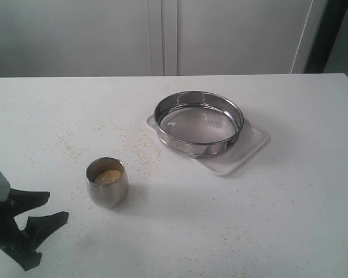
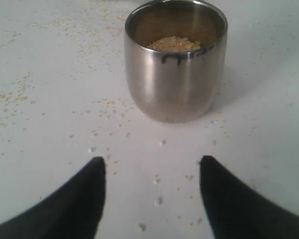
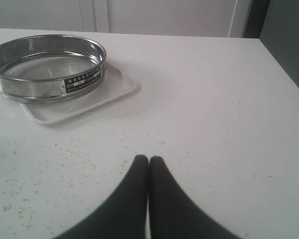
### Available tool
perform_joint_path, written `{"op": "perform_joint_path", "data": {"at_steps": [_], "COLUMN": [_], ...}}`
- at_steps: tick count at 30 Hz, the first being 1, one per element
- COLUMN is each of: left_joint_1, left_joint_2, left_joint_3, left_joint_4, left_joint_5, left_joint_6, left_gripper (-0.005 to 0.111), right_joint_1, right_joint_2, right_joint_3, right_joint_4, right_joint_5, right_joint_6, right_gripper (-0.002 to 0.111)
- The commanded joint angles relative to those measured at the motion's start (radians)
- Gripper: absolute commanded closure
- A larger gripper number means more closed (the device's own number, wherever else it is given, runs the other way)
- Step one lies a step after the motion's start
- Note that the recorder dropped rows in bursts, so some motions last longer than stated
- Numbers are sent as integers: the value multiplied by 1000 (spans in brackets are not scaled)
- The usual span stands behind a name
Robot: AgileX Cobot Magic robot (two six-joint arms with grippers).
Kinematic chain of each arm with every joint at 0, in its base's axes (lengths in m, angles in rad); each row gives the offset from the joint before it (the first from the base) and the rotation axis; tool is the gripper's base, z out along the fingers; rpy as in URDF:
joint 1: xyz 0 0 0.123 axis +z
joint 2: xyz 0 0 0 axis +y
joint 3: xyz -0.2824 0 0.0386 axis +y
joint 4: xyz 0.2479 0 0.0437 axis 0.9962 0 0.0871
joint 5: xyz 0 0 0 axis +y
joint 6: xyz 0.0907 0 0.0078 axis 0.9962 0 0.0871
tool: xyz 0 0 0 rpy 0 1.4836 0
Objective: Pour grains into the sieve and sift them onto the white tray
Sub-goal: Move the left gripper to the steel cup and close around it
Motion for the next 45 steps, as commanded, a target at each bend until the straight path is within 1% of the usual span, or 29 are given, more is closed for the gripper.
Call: {"op": "perform_joint_path", "data": {"at_steps": [1,5,10,13,21,25,27,31,34,38,45], "left_joint_1": [2,-4,-85,-128,-154,-166,-168,-168,-168,-168,-228], "left_joint_2": [0,5,45,70,95,101,101,101,101,101,166], "left_joint_3": [-32,-49,-80,-109,-177,-188,-188,-188,-188,-204,-263], "left_joint_4": [21,56,43,3,-19,8,12,-12,-32,-31,-35], "left_joint_5": [-3,-3,-3,-3,-3,-3,-3,-3,-3,-3,-3], "left_joint_6": [-142,-199,-157,-129,-134,-137,-135,-136,-139,-139,-167], "left_gripper": [23,22,22,22,22,22,19,7,1,2,2], "right_joint_1": [-7,-7,-7,-7,-7,-7,-7,-7,-7,-7,-7], "right_joint_2": [-4,-4,-4,-4,-4,-4,-4,-4,-4,-4,-4], "right_joint_3": [5,5,5,5,5,5,5,5,5,5,5], "right_joint_4": [-3,-3,-3,-3,-3,-3,-3,-3,-3,-3,-3], "right_joint_5": [-14,-14,-14,-14,-14,-14,-14,-14,-14,-14,-14], "right_joint_6": [-3,-3,-3,-3,-3,-3,-3,-3,-3,-3,-3], "right_gripper": [108,108,108,108,108,108,108,108,108,108,108]}}
